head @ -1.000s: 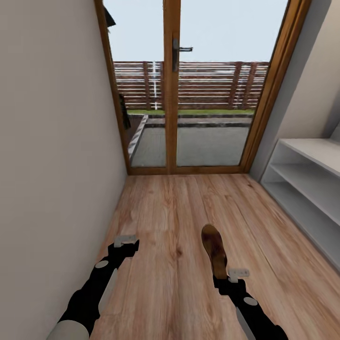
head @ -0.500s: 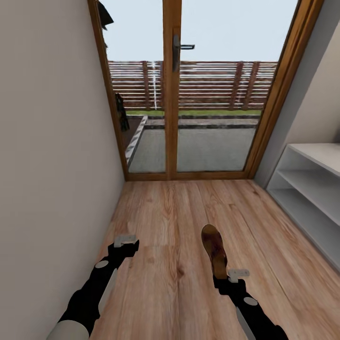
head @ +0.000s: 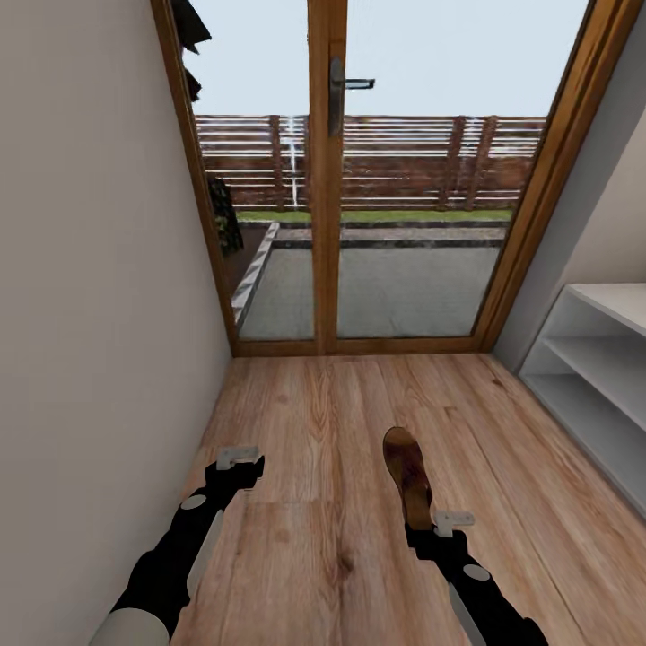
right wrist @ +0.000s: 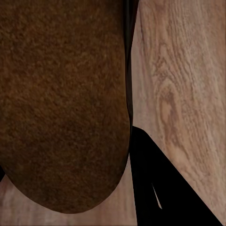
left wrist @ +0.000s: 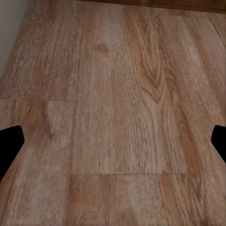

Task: Pick up the two gym shoes and the two sandals from the corridor floor and place them onto the hallstand (shoe rack) in the corridor, making sure they are on the rack and not on the floor. Arrange them so the two gym shoes are next to each other and the two sandals are next to each other.

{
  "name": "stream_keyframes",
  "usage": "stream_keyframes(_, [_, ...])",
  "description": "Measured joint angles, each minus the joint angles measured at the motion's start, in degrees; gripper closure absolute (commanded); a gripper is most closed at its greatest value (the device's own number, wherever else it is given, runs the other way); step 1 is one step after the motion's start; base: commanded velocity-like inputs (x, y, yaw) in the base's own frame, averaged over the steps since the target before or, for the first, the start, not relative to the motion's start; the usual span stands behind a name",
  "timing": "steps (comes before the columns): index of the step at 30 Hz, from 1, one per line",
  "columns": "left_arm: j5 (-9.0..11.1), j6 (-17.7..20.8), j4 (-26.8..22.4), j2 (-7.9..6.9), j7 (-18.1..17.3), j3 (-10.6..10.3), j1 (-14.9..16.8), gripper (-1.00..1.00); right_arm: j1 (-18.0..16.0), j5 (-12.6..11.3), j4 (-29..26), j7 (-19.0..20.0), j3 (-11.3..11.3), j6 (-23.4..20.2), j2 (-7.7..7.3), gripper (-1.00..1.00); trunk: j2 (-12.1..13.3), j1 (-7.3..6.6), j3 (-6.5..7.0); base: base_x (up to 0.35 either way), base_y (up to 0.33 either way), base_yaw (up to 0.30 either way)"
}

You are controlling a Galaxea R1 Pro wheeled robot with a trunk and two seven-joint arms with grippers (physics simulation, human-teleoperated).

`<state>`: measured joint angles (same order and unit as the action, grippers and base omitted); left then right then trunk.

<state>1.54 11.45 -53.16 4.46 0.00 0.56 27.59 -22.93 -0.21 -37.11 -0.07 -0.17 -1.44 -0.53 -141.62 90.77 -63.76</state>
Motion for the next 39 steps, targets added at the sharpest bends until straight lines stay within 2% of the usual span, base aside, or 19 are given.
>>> stream_keyframes(9, [-0.03, 0.0, 0.01, 0.0, 0.0, 0.0, 0.0, -1.0, 0.0, 0.0, 0.0, 0.02, 0.0, 0.0, 0.0, 1.0, 0.0, 0.0, 0.0, 0.346, 0.0, -0.005])
stream_keyframes(14, [-0.03, -0.01, 0.01, 0.01, 0.0, 0.0, 0.01, -1.0, 0.0, 0.0, -0.01, 0.04, 0.0, 0.0, -0.01, 1.0, 0.0, 0.01, 0.0, 0.302, 0.0, -0.173])
stream_keyframes(33, [-0.02, -0.01, 0.01, 0.01, -0.02, 0.0, 0.01, -1.0, 0.0, 0.0, -0.02, 0.05, 0.0, 0.0, -0.01, 1.0, 0.0, 0.04, 0.0, 0.03, 0.0, -0.261])
stream_keyframes(39, [-0.02, 0.0, 0.88, 0.01, -0.06, -0.01, 0.01, -1.0, 0.01, -0.02, -0.02, 0.05, 0.0, 0.0, -0.01, 1.0, 0.0, 0.01, 0.0, 0.218, 0.099, -0.264])
